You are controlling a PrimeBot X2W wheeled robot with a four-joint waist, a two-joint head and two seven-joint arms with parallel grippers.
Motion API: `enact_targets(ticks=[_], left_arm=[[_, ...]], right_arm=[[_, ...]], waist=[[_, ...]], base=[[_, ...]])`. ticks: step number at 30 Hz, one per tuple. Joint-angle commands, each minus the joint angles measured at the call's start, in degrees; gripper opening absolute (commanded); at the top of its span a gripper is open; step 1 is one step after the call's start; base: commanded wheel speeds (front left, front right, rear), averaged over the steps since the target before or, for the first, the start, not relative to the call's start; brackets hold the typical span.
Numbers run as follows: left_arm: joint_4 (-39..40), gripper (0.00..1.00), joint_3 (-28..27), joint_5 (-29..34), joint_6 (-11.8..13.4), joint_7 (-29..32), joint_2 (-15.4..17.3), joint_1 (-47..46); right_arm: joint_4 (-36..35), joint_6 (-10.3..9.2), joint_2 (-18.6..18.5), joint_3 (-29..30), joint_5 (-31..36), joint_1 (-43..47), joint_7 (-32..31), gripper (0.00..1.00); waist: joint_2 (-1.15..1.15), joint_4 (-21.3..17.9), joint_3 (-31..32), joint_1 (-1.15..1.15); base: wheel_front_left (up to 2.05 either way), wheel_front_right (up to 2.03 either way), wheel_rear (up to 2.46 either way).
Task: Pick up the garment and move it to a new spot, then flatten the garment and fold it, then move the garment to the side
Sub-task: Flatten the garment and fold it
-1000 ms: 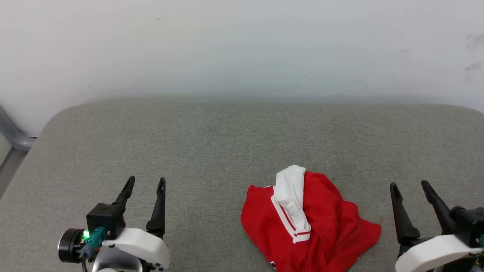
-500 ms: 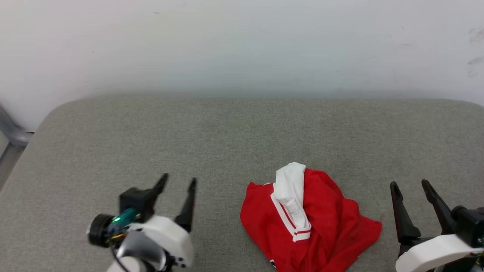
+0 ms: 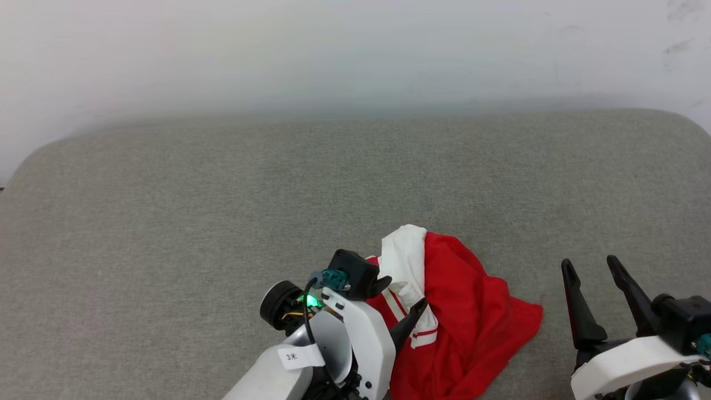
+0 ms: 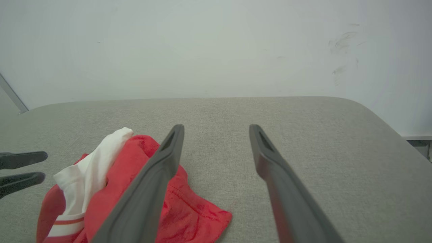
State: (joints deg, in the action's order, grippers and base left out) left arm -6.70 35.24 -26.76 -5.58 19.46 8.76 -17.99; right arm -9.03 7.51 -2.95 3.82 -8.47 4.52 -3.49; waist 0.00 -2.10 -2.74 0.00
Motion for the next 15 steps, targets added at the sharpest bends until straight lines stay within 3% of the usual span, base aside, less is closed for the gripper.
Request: enact_targets(ticks=[1,10,11,12,13,15], left_arm=[[-0.49,1.0,0.34,-0.38,-0.19,0.56,0.07,-0.92],[-6.22,1.0,3.56,-2.27,-1.33,7.97,1.16,-5.85],[-6.27,0.54,3.8,-2.57,-1.46,8.04,1.19,-6.29],[-6.28,0.18,4.04,-2.37,-1.43,7.66,1.31,-6.87],[-6.51,0.0,4.33,-2.37,-1.53,7.78,1.53,-7.24],[-6.39,0.0,4.44,-2.33,-1.58,7.16,1.96,-7.91]], right_arm=[[0.22,-0.04,0.11,-0.19,-0.24,-1.12,0.32,1.0],[2.9,-0.04,0.11,-0.5,-1.62,-2.97,2.12,1.0],[3.2,-0.04,0.11,-0.58,-1.67,-3.28,2.34,1.0],[3.45,-0.04,0.11,-0.53,-1.79,-3.64,2.58,1.0],[3.74,-0.04,0.11,-0.48,-1.92,-3.86,2.86,1.0],[4.49,-0.04,0.11,-0.34,-2.1,-3.88,3.33,1.0]], waist=[[0.0,-1.1,-1.06,0.0],[0.0,-4.04,-4.41,0.0],[0.0,-4.21,-4.73,0.0],[0.0,-4.34,-4.98,0.0],[0.0,-4.39,-5.16,0.0],[0.0,-4.34,-5.34,0.0]], base=[[0.0,0.0,0.0],[0.0,0.0,0.0],[0.0,0.0,0.0],[0.0,0.0,0.0],[0.0,0.0,0.0],[0.0,0.0,0.0]])
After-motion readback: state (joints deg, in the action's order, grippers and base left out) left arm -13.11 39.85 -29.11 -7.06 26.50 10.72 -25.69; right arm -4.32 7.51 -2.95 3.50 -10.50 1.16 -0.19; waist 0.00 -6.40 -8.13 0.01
